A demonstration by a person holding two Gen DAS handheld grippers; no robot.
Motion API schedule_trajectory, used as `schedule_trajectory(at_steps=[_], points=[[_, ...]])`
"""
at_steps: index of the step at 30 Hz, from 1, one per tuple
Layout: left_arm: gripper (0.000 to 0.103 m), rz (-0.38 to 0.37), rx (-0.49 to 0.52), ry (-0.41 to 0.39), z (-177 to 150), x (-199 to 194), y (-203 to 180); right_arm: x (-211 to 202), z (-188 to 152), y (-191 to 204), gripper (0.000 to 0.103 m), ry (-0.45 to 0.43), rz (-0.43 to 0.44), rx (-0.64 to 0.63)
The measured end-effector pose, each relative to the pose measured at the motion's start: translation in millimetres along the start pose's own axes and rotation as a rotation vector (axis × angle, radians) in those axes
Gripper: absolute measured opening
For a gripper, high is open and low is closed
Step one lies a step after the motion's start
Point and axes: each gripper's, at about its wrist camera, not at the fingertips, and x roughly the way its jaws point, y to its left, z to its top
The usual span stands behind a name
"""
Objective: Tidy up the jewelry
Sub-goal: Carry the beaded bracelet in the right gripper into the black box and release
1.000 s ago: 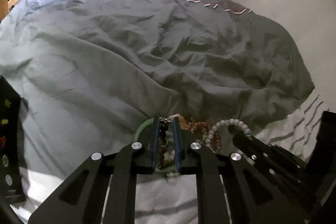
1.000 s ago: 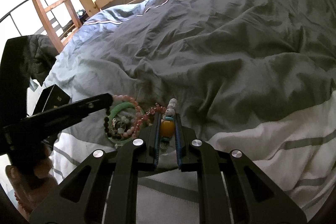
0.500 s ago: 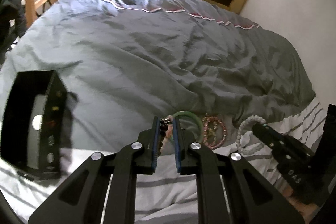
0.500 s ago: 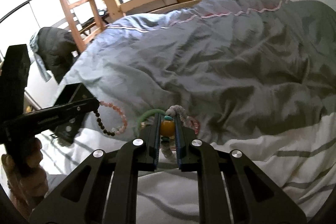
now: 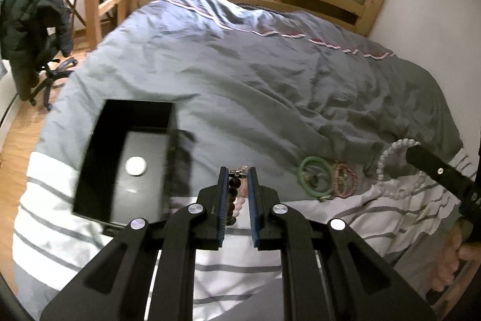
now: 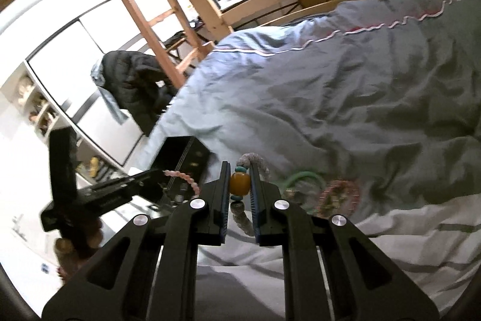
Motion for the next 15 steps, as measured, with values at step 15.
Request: schedule_trajectory(at_steps=[15], points=[[0.012, 0.13, -0.032, -0.035, 16, -3, 73, 79, 14, 97, 0.013, 0.096, 0.063, -0.137]])
